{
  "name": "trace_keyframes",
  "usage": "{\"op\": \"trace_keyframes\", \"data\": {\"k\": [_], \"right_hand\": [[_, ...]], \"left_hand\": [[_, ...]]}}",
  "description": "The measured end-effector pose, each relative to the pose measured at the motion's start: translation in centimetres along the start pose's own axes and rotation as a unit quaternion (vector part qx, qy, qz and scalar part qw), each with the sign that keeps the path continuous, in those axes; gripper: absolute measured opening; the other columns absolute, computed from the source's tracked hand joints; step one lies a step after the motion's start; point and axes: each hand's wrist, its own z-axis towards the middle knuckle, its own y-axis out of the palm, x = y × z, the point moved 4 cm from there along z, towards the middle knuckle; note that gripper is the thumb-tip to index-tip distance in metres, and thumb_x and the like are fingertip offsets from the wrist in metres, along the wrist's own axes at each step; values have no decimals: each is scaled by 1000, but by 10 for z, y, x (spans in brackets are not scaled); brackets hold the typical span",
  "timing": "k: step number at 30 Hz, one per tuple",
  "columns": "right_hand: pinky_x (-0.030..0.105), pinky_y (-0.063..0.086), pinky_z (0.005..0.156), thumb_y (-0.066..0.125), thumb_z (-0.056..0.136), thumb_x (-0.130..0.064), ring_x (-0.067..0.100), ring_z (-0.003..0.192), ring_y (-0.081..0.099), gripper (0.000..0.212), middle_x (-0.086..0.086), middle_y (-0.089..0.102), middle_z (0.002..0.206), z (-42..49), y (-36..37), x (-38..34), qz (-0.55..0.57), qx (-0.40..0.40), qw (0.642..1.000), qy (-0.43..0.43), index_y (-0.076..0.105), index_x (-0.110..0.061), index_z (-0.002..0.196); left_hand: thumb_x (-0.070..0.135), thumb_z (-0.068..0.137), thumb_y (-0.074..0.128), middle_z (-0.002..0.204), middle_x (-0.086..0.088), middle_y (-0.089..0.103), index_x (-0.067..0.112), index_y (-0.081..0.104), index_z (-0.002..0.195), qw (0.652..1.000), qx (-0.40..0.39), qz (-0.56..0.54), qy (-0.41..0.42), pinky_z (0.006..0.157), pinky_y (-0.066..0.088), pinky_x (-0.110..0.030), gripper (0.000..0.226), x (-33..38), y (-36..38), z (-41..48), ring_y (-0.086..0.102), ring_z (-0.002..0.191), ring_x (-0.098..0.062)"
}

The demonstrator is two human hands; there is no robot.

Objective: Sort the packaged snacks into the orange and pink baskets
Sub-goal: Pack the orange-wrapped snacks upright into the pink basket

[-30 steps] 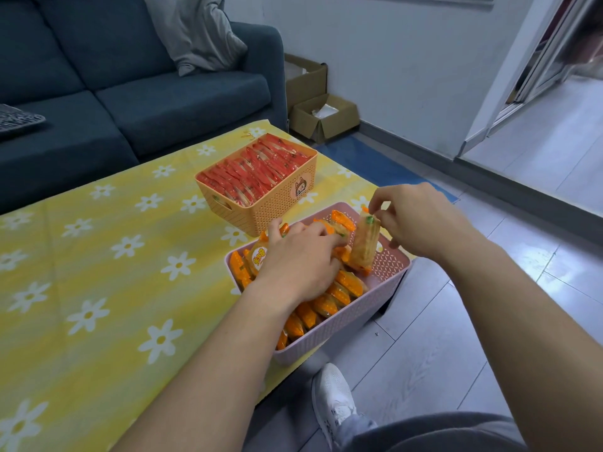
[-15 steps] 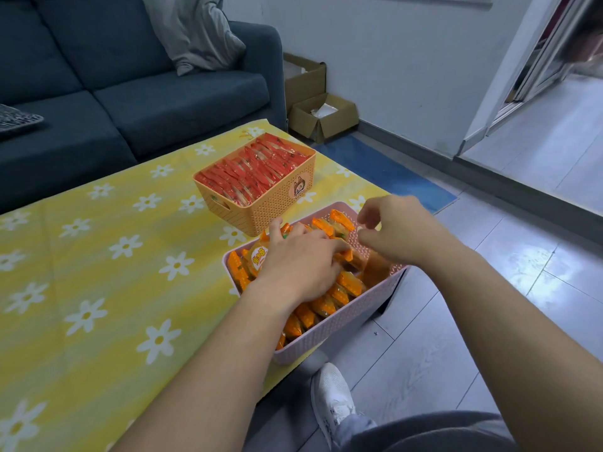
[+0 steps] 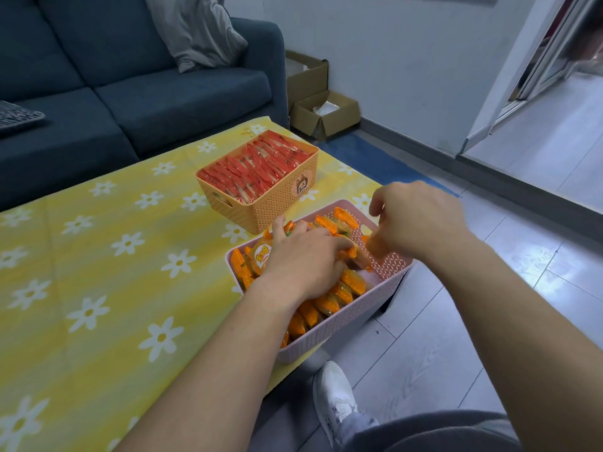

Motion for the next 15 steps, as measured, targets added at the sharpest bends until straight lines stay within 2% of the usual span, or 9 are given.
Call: {"op": "trace_keyframes", "data": {"k": [2,4,7,9,12,15], "right_hand": [[21,33,51,84,74,-32,21,84,63,38,-5,70,92,2,-5,2,32,32,999,4,67,-33,108],[22,35,52,79,81,-27,21,87,64,33,-4,72,96,6,2,0,55,63,996,4,67,-31,111],[26,44,63,69,89,-15,21,93,64,30,0,71,107,10,24,-12,102,79,991,-21,66,-26,117],[27,44,69,71,89,-15,21,96,63,32,1,67,111,11,28,-15,150,88,985,-19,65,-24,120],[28,49,72,79,84,-20,21,93,62,35,1,65,107,13,30,-6,201,81,976,12,64,-20,115],[32,57,75,81,80,-12,20,87,67,31,2,69,98,13,34,8,257,43,965,26,67,-17,108]], "left_hand": [[38,102,41,139,10,56,49,50,141,1000,4,-5,1,117,-3,-64,41,0,0,-1,38,139,-26],[38,102,41,140,10,55,48,53,139,1000,2,-8,0,117,-3,-64,41,0,-1,0,37,139,-26],[37,102,42,144,13,51,46,56,137,1000,-6,-18,-5,118,-4,-61,39,0,-2,2,35,140,-23],[36,102,43,145,14,50,46,57,137,1000,-7,-26,-7,118,-4,-60,38,-1,-2,3,33,141,-22],[34,102,43,145,12,51,47,50,142,999,-6,-30,-8,118,-4,-60,43,-2,-1,3,33,142,-23],[33,102,43,145,13,52,49,47,143,999,-11,-39,-5,118,-4,-61,45,-3,0,3,33,142,-23]]}}
